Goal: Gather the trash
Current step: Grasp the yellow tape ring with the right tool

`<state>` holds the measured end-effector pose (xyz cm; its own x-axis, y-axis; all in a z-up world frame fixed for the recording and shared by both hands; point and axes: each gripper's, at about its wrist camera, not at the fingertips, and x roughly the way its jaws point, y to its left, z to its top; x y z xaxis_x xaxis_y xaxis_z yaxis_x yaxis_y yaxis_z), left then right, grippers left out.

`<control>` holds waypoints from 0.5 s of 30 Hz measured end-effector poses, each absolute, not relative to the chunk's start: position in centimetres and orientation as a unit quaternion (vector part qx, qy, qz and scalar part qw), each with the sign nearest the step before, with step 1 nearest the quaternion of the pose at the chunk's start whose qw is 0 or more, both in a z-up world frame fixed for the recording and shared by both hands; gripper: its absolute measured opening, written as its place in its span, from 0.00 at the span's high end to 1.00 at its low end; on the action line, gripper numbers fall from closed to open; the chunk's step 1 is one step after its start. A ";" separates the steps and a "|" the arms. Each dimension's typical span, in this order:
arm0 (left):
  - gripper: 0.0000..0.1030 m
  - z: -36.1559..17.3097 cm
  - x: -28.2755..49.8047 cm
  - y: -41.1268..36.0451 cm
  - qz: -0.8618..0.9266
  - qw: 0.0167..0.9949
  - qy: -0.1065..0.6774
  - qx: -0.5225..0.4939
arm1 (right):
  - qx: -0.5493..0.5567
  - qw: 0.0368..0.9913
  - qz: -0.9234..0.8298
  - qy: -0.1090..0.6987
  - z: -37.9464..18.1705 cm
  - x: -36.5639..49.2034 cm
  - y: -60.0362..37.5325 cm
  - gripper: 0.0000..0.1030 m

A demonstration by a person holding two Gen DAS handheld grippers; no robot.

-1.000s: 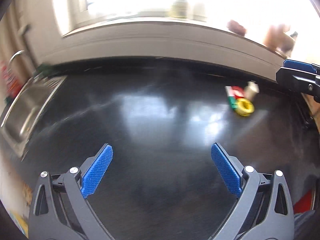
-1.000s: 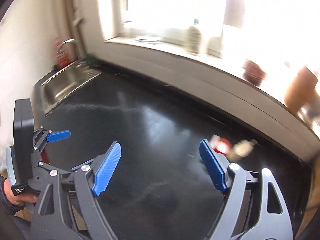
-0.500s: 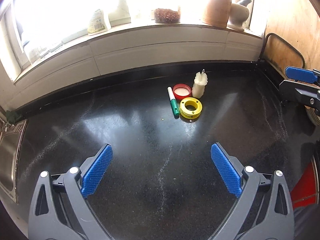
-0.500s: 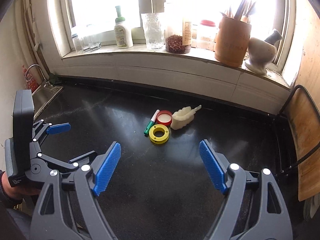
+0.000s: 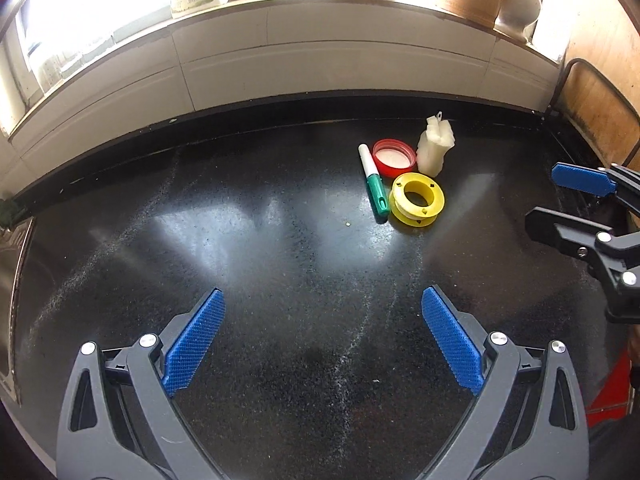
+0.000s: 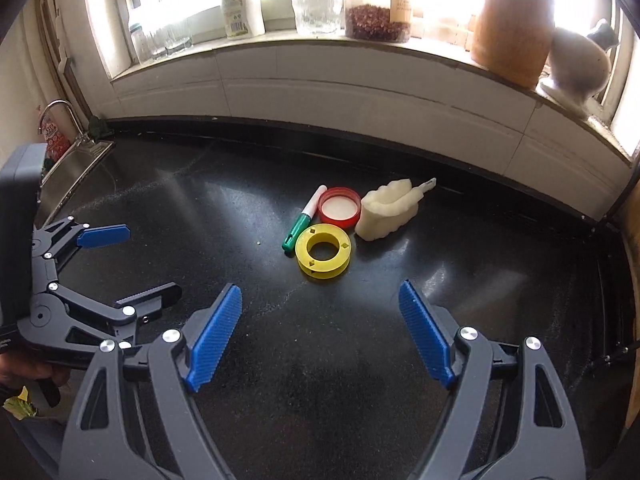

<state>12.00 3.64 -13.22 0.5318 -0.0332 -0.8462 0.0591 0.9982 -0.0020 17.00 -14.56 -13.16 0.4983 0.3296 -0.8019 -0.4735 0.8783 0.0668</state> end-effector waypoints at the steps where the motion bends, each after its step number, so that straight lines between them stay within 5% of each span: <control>1: 0.07 -13.9 12.5 3.9 -0.027 0.872 0.489 0.013 | -0.083 0.859 0.233 0.449 -14.0 17.6 -14.2 0.24; 15: 0.07 -19.7 17.9 6.3 -0.041 0.845 0.532 0.028 | -0.123 0.836 0.235 0.480 -23.1 24.7 -9.8 0.24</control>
